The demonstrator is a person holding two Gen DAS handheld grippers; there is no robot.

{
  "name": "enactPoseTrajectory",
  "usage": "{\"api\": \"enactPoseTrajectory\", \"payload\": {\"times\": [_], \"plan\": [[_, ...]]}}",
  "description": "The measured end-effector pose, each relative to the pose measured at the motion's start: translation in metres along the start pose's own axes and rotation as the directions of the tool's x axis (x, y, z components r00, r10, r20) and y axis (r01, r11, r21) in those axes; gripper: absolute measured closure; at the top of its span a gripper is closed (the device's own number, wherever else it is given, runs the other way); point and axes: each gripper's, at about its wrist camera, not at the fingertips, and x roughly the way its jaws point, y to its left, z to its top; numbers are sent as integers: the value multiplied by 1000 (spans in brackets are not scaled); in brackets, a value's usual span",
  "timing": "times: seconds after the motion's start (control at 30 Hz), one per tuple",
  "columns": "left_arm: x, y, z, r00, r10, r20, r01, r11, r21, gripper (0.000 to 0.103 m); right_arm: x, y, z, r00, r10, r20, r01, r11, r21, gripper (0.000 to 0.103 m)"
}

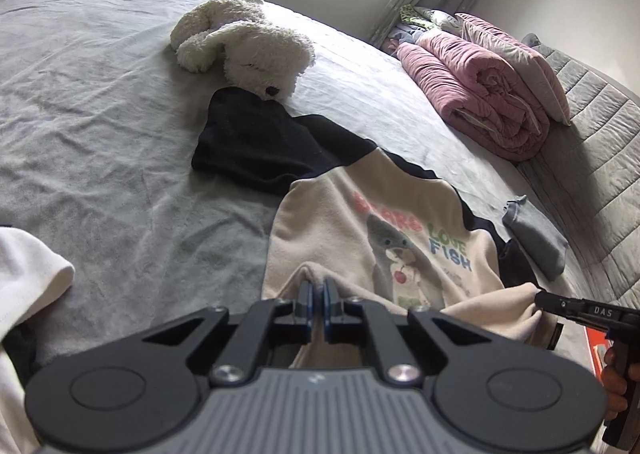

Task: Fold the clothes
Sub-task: 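Lift the hem with both grippers and pull it taut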

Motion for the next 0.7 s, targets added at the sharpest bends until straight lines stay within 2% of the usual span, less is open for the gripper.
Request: {"api": "enactPoseTrajectory", "payload": {"times": [0.17, 0.3, 0.4, 0.43, 0.47, 0.53, 0.7], "plan": [[27, 5, 1, 999, 50, -8, -50, 999, 1, 98, 39, -12, -2, 999, -17, -37, 19, 999, 41, 91], [43, 12, -3, 998, 62, -27, -62, 998, -19, 94, 49, -17, -10, 999, -22, -42, 24, 999, 40, 88], [42, 18, -4, 999, 33, -31, -34, 999, -42, 91, 40, -15, -10, 999, -13, -31, 14, 1000, 24, 80], [39, 19, -5, 999, 26, -37, -28, 998, -50, 85, 35, -14, -9, 1000, -9, -27, 9, 1000, 20, 72], [35, 21, -6, 999, 20, -44, -23, 998, -58, 73, 28, -14, -8, 1000, -1, -20, 2, 1000, 16, 64], [28, 23, -7, 998, 8, -56, -13, 997, -75, 69, 12, -12, -8, 1000, 9, -1, -9, 1000, 4, 59], [12, 29, -14, 996, -51, -74, 44, 994, -95, 68, -27, -15, -18, 1000, 2, 27, -2, 1000, 0, 57]]}}
